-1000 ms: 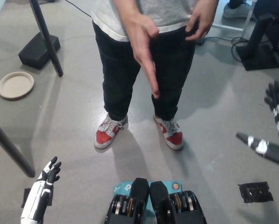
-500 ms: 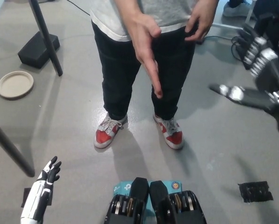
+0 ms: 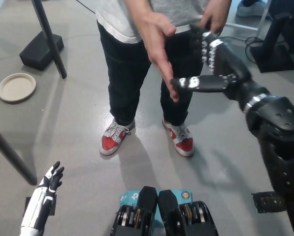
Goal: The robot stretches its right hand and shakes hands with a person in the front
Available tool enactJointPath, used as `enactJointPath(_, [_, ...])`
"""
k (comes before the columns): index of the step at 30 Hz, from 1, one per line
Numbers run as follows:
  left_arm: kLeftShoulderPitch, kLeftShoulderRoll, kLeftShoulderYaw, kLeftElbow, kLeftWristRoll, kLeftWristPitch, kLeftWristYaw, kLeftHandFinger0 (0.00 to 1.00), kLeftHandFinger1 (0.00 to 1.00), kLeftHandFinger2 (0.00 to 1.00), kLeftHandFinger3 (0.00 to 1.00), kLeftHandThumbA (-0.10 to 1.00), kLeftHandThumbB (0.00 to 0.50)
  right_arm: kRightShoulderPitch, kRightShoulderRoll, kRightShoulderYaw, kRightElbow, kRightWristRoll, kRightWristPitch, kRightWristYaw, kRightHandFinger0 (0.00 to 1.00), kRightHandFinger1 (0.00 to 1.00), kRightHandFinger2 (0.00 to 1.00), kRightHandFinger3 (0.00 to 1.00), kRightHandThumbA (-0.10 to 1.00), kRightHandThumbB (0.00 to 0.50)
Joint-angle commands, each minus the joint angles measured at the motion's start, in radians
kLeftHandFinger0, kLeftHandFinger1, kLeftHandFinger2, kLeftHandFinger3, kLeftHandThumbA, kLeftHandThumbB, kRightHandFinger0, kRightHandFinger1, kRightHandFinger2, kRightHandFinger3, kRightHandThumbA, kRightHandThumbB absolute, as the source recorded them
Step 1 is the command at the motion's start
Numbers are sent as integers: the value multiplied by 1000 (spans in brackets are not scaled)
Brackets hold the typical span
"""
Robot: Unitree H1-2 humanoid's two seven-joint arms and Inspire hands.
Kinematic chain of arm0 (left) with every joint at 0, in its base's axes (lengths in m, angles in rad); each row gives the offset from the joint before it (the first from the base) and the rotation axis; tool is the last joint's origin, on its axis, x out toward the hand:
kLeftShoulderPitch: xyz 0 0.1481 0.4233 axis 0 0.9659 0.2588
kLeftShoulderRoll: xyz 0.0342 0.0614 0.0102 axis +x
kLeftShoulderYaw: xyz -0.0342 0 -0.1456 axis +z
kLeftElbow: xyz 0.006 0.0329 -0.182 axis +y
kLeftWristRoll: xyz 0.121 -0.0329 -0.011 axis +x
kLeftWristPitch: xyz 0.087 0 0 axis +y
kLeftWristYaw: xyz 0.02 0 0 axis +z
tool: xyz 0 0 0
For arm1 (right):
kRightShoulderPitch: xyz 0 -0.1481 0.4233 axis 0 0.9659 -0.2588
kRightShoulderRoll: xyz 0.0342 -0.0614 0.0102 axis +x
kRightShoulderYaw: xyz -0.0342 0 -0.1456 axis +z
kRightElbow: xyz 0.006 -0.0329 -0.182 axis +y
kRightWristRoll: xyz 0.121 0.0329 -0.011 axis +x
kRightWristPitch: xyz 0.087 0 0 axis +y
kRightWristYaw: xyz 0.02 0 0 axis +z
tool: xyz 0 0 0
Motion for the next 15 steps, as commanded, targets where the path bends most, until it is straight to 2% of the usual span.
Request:
enactJointPath(1, [-8, 18, 0, -36, 10, -13, -13, 1000, 1000, 1000, 1000, 1000, 95, -96, 15, 22, 70, -56, 9, -6, 1000, 1000, 1000, 1000, 1000, 398])
enactJointPath(3, [-8, 20, -5, -40, 10, -12, -19, 1000, 1000, 1000, 1000, 1000, 71, -112, 25, 18, 134, -66, 9, -14, 1000, 1000, 1000, 1000, 1000, 389])
enactJointPath(11, [-16, 25, -9, -50, 24, -1, -24, 1000, 1000, 1000, 1000, 1000, 66, -164, 59, -29, 266, -58, -20, -8, 1000, 1000, 1000, 1000, 1000, 394])
enactJointPath(13, [-19, 22, -7, -48, 14, -2, -28, 1000, 1000, 1000, 1000, 1000, 66, -175, 64, -30, 254, -63, -24, 1, 1000, 1000, 1000, 1000, 1000, 362])
enactJointPath(15, [-20, 20, -7, -50, 12, 1, -30, 1000, 1000, 1000, 1000, 1000, 63, -193, 75, -34, 267, -65, -27, 3, 1000, 1000, 1000, 1000, 1000, 357])
